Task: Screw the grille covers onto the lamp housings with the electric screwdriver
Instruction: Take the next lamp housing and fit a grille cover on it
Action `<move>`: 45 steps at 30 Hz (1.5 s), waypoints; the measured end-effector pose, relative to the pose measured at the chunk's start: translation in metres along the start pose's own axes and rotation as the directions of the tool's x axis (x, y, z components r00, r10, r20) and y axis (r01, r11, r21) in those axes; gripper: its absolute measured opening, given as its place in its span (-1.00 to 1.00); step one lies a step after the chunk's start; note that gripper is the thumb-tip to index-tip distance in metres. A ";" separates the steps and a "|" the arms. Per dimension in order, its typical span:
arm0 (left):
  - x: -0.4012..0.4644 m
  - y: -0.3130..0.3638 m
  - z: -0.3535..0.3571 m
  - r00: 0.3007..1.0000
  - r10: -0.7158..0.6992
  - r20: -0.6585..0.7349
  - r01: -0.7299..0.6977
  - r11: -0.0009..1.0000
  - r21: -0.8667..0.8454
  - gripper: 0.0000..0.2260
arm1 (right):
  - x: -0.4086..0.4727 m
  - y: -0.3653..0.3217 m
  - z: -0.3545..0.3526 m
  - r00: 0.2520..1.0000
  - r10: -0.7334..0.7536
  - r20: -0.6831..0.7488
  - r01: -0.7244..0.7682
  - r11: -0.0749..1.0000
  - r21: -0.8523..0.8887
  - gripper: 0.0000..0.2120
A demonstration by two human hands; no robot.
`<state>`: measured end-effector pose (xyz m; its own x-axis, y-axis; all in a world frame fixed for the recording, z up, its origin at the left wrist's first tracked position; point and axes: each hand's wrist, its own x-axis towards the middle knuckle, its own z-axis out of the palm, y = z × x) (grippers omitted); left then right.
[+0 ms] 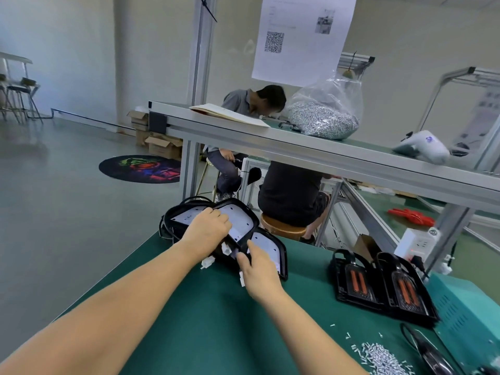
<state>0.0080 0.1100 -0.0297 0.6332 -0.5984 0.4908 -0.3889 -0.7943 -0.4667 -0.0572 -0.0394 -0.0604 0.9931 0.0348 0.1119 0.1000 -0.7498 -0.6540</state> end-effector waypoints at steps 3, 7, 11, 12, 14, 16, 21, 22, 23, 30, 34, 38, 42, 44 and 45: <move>-0.007 -0.003 -0.006 0.994 -0.038 -0.105 0.031 0.998 -0.063 -0.67 | 0.006 -0.004 -0.001 0.996 0.091 0.004 -0.089 0.964 0.250 -0.61; -0.016 0.000 -0.011 0.959 -0.103 -0.265 0.045 0.975 -0.217 -0.70 | 0.012 -0.009 -0.004 0.969 0.243 0.046 -0.229 0.810 0.539 -0.53; -0.025 0.021 -0.018 0.922 -0.111 -0.371 -0.005 0.955 -0.297 -0.74 | 0.016 -0.016 -0.010 0.942 0.266 0.206 -0.297 0.372 0.879 -0.74; -0.028 0.029 -0.021 0.915 -0.118 -0.387 -0.014 0.947 -0.322 -0.75 | 0.016 -0.015 -0.012 0.942 0.272 0.198 -0.278 0.297 0.914 -0.84; -0.037 0.043 -0.024 0.901 -0.159 -0.404 -0.010 0.923 -0.385 -0.78 | 0.013 -0.009 -0.015 0.948 0.282 0.150 -0.226 0.259 0.939 -0.86; -0.051 0.053 -0.027 0.879 -0.267 -0.394 0.045 0.872 -0.488 -0.83 | 0.006 -0.003 -0.018 0.953 0.272 0.132 -0.206 0.264 0.942 -0.80; -0.092 0.063 -0.029 0.520 -0.852 -0.060 0.471 0.345 -0.812 -0.70 | -0.011 0.014 -0.038 0.938 0.305 0.163 -0.221 0.164 0.961 -0.89; -0.098 0.062 -0.028 0.412 -0.903 0.121 0.512 0.119 -0.851 -0.66 | -0.015 0.018 -0.042 0.936 0.307 0.171 -0.225 0.148 0.963 -0.90; -0.102 0.059 -0.026 0.319 -0.886 0.337 0.504 -0.143 -0.852 -0.60 | -0.020 0.022 -0.046 0.935 0.307 0.179 -0.229 0.136 0.964 -0.92; -0.083 0.042 -0.018 0.322 -0.383 0.866 0.156 -0.881 -0.447 -0.82 | -0.059 0.045 -0.055 0.938 0.231 0.259 -0.317 0.266 0.910 -0.83; -0.087 0.042 -0.016 0.322 -0.454 0.831 0.263 -0.800 -0.539 -0.73 | -0.079 0.064 -0.060 0.930 0.212 0.301 -0.360 0.360 0.861 -0.81; -0.105 0.053 -0.004 0.304 -0.518 0.800 0.438 -0.669 -0.600 -0.56 | -0.097 0.081 -0.067 0.907 0.199 0.372 -0.420 0.494 0.761 -0.81; -0.116 0.072 0.003 0.326 -0.575 0.750 0.548 -0.532 -0.646 -0.53 | -0.109 0.090 -0.071 0.885 0.205 0.419 -0.453 0.591 0.667 -0.82; -0.118 0.080 0.004 0.347 -0.601 0.720 0.584 -0.462 -0.667 -0.53 | -0.115 0.093 -0.073 0.873 0.219 0.436 -0.470 0.615 0.634 -0.81; -0.119 0.084 0.003 0.366 -0.603 0.709 0.600 -0.429 -0.675 -0.54 | -0.119 0.095 -0.075 0.868 0.224 0.444 -0.477 0.626 0.617 -0.82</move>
<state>-0.0982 0.1146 -0.1299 0.9405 0.3345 -0.0602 0.0952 -0.0890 0.9915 -0.1704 -0.1642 -0.0798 0.9111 0.1555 -0.3817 -0.3738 -0.0782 -0.9242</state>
